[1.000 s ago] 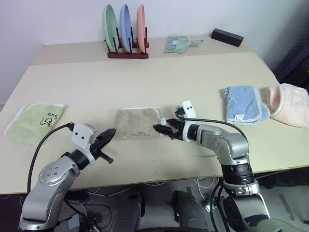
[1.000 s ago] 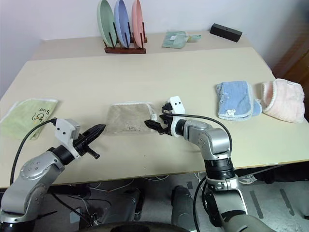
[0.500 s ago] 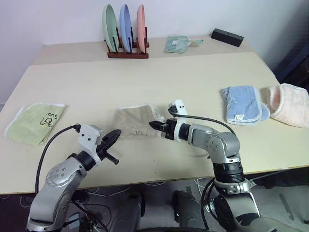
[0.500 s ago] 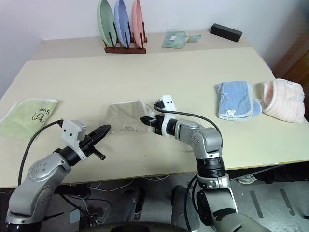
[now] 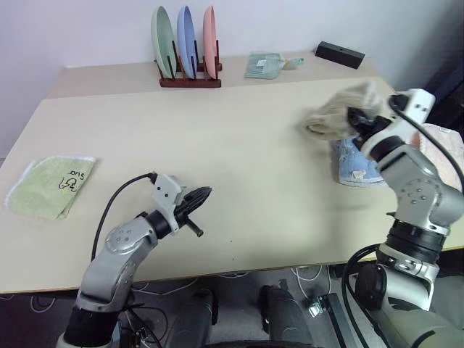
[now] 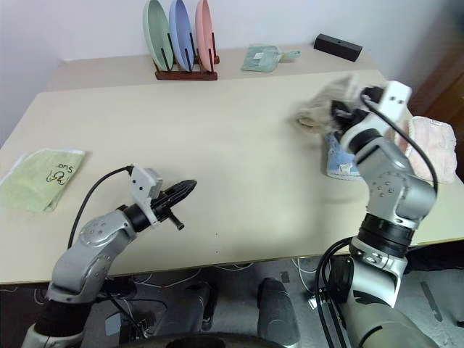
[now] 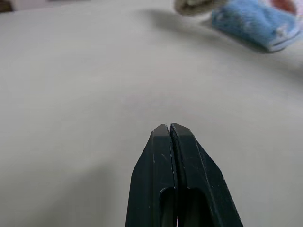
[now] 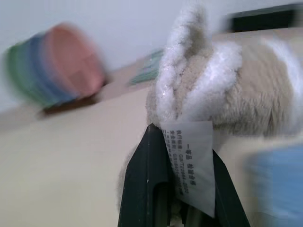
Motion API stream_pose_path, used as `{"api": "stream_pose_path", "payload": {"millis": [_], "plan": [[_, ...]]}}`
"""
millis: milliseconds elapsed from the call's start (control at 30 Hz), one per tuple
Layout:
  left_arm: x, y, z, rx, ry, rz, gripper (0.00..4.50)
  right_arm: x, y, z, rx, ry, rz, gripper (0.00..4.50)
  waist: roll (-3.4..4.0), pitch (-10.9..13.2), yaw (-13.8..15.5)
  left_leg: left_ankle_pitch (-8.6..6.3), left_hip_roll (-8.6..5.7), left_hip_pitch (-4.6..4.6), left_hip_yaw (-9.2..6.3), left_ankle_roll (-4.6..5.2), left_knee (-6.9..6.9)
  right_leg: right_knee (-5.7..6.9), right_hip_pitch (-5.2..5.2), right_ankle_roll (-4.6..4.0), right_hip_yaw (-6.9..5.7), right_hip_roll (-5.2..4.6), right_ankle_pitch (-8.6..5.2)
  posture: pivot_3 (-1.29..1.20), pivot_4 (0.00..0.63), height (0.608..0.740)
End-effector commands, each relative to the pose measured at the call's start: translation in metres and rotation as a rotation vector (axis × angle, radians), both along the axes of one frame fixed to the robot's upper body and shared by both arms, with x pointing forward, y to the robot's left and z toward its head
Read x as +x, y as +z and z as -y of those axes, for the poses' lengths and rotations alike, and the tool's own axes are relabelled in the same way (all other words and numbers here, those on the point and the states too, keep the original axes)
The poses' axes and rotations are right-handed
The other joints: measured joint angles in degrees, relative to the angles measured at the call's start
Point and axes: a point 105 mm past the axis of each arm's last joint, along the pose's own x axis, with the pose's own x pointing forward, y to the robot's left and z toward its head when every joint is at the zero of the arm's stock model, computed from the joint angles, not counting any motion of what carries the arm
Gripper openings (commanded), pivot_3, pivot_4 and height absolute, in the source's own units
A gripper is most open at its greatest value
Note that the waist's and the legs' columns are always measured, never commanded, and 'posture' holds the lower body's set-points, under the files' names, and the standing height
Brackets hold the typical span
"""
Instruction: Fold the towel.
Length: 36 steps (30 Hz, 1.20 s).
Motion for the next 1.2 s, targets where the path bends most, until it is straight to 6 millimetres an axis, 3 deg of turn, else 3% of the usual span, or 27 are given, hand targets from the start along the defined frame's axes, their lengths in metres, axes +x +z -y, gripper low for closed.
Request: {"api": "stream_pose_path", "payload": {"millis": [33,233,400,500,667,767,867,967,1067,1167,1200], "plan": [[0.002,0.005,0.01,-0.006,-0.049,0.038,0.0,-0.021,-0.011,0.038,0.09,-0.199,-0.03,0.04,0.0,0.0,0.0,0.0,0.0,0.0,0.0,0.0,0.0,-0.01,0.01,0.0,0.0,-0.01,0.0,0.0,0.15,0.74],[0.002,0.003,0.017,-0.017,-0.075,0.031,0.0,-0.051,-0.057,0.046,0.144,-0.308,-0.191,0.04,0.13,0.0,-0.1,-0.01,0.13,0.0,0.02,0.03,0.01,0.02,0.0,0.0,0.04,-0.01,0.0,0.0,0.15,0.74],[-0.002,-0.001,0.02,-0.015,-0.088,0.021,0.0,-0.055,-0.063,0.044,0.163,-0.302,-0.208,0.04,0.25,-0.1,-0.1,-0.01,0.14,0.02,0.09,0.04,0.03,0.02,0.01,0.0,0.05,0.0,0.0,0.0,0.15,0.74],[-0.001,-0.002,0.019,-0.017,-0.085,0.018,0.0,-0.053,-0.055,0.05,0.15,-0.307,-0.177,1.03,0.26,-0.1,0.0,-0.01,0.15,0.02,0.09,0.04,0.03,0.01,0.02,0.01,0.05,0.0,0.0,0.0,0.15,0.74],[0.0,-0.003,0.018,-0.019,-0.078,0.018,0.0,-0.056,-0.035,0.066,0.022,-0.378,-0.123,3.48,0.26,-0.1,0.0,-0.01,0.14,0.01,0.1,0.05,0.04,0.0,0.02,0.01,0.05,0.0,0.0,0.0,0.15,0.74],[0.003,-0.004,0.012,-0.021,-0.044,0.022,0.0,-0.06,-0.008,0.079,-0.16,-0.445,-0.034,3.48,0.28,-0.1,0.0,-0.01,0.13,0.01,0.11,0.05,0.04,0.0,0.03,0.01,0.05,0.0,-0.01,0.0,0.15,0.74],[0.01,-0.004,0.003,-0.017,0.014,0.041,0.0,-0.054,0.024,0.073,-0.336,-0.418,0.082,3.48,0.29,-0.1,-0.1,-0.01,0.05,0.02,0.15,0.05,0.04,0.0,0.03,0.02,0.05,0.0,-0.01,0.0,0.15,0.74],[0.018,-0.004,-0.01,0.0,0.095,0.067,0.0,-0.041,0.04,0.041,-0.451,-0.235,0.164,3.48,0.28,-0.1,-0.4,-0.01,0.08,0.05,0.16,0.05,0.02,0.0,0.03,0.02,0.05,0.03,-0.01,0.0,0.15,0.74],[0.024,-0.003,-0.022,0.012,0.166,0.086,0.0,-0.03,0.037,-0.001,-0.56,0.007,0.186,3.48,0.28,-0.1,-0.3,-0.01,0.17,0.06,0.18,0.06,0.02,-0.01,0.03,0.01,0.05,0.08,-0.01,0.0,0.15,0.74],[0.022,-0.007,-0.049,0.064,0.266,0.1,0.0,-0.032,0.007,-0.067,-0.62,0.402,0.177,3.48,0.25,-0.1,-0.2,-0.01,0.25,0.04,0.17,0.06,0.03,-0.04,0.04,0.01,0.05,0.07,-0.01,0.0,0.15,0.74],[0.021,-0.008,-0.053,0.076,0.287,0.103,0.0,-0.035,0.0,-0.078,-0.63,0.478,0.173,3.48,0.26,-0.1,-0.2,-0.02,0.26,0.04,0.17,0.07,0.03,-0.06,0.04,0.01,0.05,0.08,-0.01,0.0,0.15,0.74]]}}
